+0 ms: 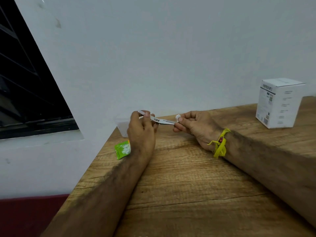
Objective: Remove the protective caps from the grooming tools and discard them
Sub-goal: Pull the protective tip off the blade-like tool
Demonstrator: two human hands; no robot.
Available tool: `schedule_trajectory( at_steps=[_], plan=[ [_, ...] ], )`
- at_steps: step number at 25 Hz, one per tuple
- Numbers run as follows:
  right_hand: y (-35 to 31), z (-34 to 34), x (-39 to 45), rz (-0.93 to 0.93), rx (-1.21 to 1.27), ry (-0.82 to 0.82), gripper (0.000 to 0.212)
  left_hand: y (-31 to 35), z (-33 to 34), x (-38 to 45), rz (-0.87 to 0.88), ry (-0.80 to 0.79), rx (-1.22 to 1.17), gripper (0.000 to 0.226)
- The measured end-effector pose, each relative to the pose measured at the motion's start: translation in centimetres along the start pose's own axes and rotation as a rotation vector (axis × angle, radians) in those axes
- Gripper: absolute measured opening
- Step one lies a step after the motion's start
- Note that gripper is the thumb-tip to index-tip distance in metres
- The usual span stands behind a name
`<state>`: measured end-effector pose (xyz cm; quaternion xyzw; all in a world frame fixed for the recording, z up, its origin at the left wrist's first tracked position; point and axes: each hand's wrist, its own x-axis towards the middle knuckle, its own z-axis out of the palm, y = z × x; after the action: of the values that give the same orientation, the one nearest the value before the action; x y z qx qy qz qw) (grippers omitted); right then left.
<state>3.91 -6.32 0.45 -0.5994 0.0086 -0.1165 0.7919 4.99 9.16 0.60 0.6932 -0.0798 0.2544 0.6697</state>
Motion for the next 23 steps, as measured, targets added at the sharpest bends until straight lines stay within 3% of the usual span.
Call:
schedule_trajectory(
  at_steps=[2,6,9,15,18,23],
  plan=[
    [-0.1,0.0,0.0,-0.002,-0.001,0.005,0.008,0.3,0.0,0.1,-0.174,0.049,-0.209,0.012],
    [-0.2,-0.1,-0.2,-0.004,-0.011,-0.028,0.012,0.1,0.2,-0.3,-0.368,-0.079,-0.392,0.022],
    [-0.3,0.1,-0.4,-0.024,-0.053,-0.061,0.010,0.4,0.2,-0.4,-0.393,-0.120,-0.409,0.017],
    [0.2,0.8,-1.0,-0.027,-0.127,-0.163,0.007,0.8,0.0,-0.3,-0.381,-0.033,-0.384,0.019],
    [0.1,0.5,-0.5,-0.026,-0.091,-0.079,0.010,0.9,-0.1,-0.3,-0.346,-0.065,-0.251,0.019],
    [0.4,0.5,0.1,-0.123,-0.126,0.061,0.007,1.0,0.6,-1.2,-0.262,-0.253,-0.072,0.025]
  ],
)
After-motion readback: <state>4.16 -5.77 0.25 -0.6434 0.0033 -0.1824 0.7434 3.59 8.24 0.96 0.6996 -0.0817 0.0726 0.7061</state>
